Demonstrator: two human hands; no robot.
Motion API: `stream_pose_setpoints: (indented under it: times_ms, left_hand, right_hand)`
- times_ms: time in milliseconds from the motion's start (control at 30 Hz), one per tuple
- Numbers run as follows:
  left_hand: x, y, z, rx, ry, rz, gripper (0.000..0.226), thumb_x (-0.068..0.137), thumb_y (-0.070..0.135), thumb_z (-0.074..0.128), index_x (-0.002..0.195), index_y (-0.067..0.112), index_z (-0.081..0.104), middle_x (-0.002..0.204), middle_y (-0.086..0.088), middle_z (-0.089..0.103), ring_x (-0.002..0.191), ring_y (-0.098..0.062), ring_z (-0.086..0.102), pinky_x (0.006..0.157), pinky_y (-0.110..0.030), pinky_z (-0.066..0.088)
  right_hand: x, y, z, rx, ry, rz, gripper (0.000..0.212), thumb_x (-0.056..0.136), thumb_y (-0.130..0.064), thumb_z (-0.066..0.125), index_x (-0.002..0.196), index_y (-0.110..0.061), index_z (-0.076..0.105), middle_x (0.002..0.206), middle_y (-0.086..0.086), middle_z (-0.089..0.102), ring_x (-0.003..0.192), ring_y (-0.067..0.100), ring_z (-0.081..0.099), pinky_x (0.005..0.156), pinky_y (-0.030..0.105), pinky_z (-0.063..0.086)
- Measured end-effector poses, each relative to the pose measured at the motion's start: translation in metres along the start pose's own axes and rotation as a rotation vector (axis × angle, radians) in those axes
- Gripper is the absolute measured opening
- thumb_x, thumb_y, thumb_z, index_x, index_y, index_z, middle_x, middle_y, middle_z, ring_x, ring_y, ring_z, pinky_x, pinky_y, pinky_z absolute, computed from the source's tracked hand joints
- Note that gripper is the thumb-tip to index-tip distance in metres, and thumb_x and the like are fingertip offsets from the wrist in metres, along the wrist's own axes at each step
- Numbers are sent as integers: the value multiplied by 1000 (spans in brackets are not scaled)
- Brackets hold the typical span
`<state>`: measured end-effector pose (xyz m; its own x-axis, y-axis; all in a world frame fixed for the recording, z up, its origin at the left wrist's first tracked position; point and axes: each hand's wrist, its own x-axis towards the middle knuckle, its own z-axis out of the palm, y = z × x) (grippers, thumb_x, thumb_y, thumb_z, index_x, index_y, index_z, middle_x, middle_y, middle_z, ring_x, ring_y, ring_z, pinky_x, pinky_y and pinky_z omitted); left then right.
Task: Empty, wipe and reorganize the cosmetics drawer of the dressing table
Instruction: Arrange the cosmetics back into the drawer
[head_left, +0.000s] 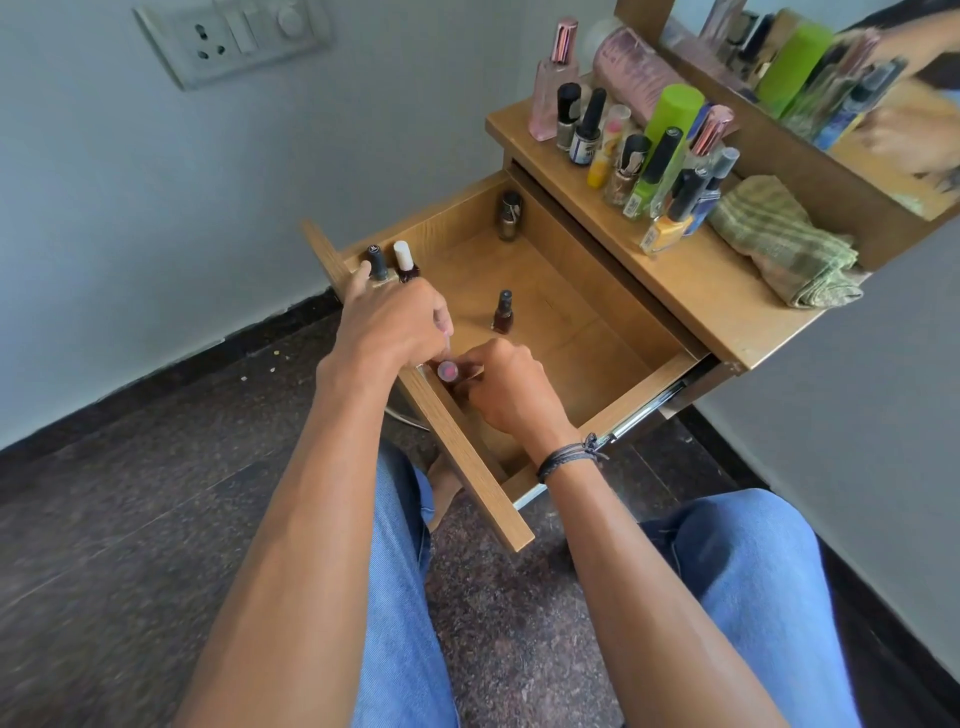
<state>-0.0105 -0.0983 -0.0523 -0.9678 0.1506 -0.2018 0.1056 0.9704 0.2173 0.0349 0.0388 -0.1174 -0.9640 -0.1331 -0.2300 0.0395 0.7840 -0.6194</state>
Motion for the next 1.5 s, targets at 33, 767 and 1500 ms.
stream_pose_setpoints:
  times_ms: [33,767,1500]
  left_hand:
    - [-1,0,-2,-2,-22,-1,13,86,23,70,78,33,70,88,11,72,112,-15,60,121,-40,-3]
    - [-9,4,-21,-99,-313,-74,44,100,-4,46,111,31,71,145,0,55,154,-20,-5,117,-38,-21]
    - [-6,10,-24,-334,-14,-36,26,102,20,49,117,32,66,112,6,70,102,-16,63,92,-40,52]
  right_hand:
    - [0,0,-1,8,-8,2,33,95,-8,64,121,-26,75,106,3,72,87,22,68,78,40,62]
    - [-1,-3,-2,-72,-53,-47,32,93,-9,63,120,-24,73,108,6,73,92,30,68,83,43,59]
    - [-11,-8,-26,-103,5,-4,33,90,-3,59,121,-14,66,109,5,69,98,31,67,85,43,58]
